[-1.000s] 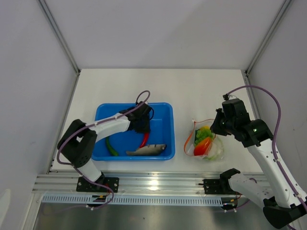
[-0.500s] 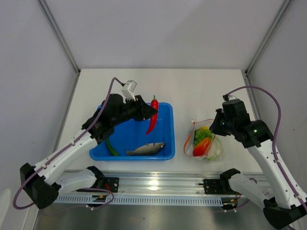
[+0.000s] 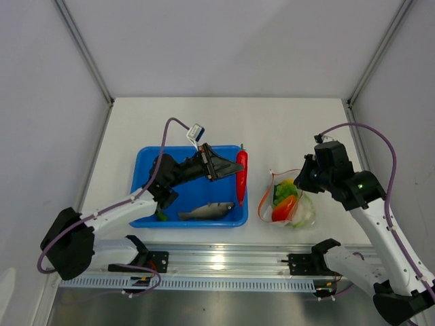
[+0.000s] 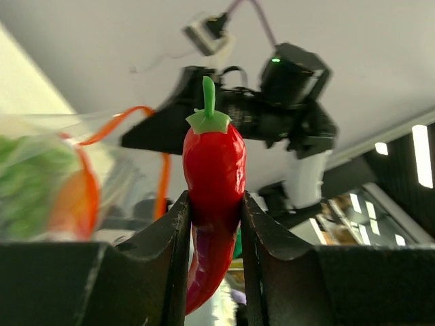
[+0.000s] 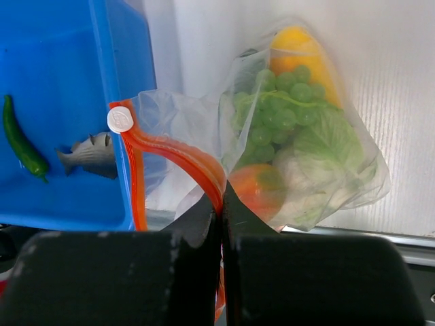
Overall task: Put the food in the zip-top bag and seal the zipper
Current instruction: Place the fake vegetable in the zipper food storage bag.
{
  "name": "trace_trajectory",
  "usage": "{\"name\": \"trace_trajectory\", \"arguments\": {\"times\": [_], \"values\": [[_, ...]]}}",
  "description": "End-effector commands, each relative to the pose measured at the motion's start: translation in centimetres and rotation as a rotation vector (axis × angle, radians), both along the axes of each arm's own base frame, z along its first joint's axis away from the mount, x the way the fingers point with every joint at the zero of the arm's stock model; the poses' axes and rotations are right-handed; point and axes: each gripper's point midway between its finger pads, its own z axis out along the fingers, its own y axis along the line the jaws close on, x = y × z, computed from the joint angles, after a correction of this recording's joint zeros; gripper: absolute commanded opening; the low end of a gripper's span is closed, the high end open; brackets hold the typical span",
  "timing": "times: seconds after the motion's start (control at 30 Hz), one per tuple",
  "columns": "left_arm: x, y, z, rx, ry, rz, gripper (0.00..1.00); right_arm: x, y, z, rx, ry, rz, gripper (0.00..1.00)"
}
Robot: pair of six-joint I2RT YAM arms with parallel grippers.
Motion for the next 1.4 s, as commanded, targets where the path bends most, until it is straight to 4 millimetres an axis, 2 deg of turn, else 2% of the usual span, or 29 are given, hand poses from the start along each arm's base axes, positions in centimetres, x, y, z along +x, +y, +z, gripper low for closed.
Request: {"name": "trace_trajectory", "arguments": {"times": [0.0, 0.03, 0.1, 0.17, 0.2, 0.23, 0.27, 0.33, 0.37, 0.6, 0.73, 0.77, 0.83, 0.87, 1.17, 1.37], "values": [[-3.4, 0.9, 7.0, -0.313, -0.124, -0.116, 0.01, 0.5, 0.8, 1.4, 0.061, -0.048, 0.001, 0.0], [-3.0, 0.3, 6.5, -0.319, -0.113, -0.117, 0.01, 0.5, 0.9, 1.4, 0.069, -0.047, 0.002, 0.0], [-3.5, -0.3, 7.5, -0.368, -0.155, -0.13, 0.01, 0.4, 1.3, 1.7, 0.091, -0.049, 0.009, 0.0], [-2.8, -1.9, 6.7, -0.366, -0.151, -0.143, 0.01, 0.2, 2.2, 2.2, 0.143, -0.042, 0.034, 0.0], [-3.4, -2.2, 7.5, -0.403, -0.18, -0.162, 0.0, 0.1, 2.5, 2.3, 0.156, -0.04, 0.042, 0.0], [-2.6, -3.3, 6.5, -0.398, -0.158, -0.169, 0.01, 0.0, 2.8, 2.6, 0.178, -0.04, 0.049, 0.0], [-3.0, -3.6, 7.0, -0.428, -0.175, -0.186, 0.0, 0.0, 2.9, 2.7, 0.184, -0.039, 0.051, 0.0], [-2.7, -4.6, 6.2, -0.435, -0.166, -0.194, 0.01, -0.1, 3.1, 2.9, 0.194, -0.037, 0.055, 0.0], [-2.2, -5.4, 5.0, -0.422, -0.156, -0.191, 0.01, -0.2, 3.2, 3.0, 0.202, -0.035, 0.057, 0.0], [-1.6, -7.6, 2.4, -0.383, -0.182, -0.163, 0.01, -0.5, 3.4, 3.4, 0.225, -0.037, 0.06, 0.0], [-1.9, -8.3, 1.6, -0.347, -0.208, -0.142, 0.01, -0.5, 3.3, 3.4, 0.221, -0.04, 0.056, 0.0], [-2.1, -8.7, 0.8, -0.312, -0.201, -0.138, 0.01, -0.5, 3.3, 3.4, 0.222, -0.04, 0.057, 0.0], [-2.8, -8.8, 0.8, -0.292, -0.242, -0.131, 0.01, -0.5, 3.3, 3.5, 0.223, -0.041, 0.056, 0.0], [-3.1, -9.1, 0.0, -0.268, -0.232, -0.127, 0.0, -0.4, 3.4, 3.6, 0.224, -0.044, 0.057, 0.0], [-4.8, -9.1, -2.5, -0.188, -0.297, -0.047, 0.0, -0.2, 3.2, 3.5, 0.213, -0.043, 0.048, 0.0], [-4.9, -10.2, -5.3, -0.064, -0.229, -0.01, 0.01, -0.1, 3.2, 3.8, 0.216, -0.048, 0.047, 0.0]]}}
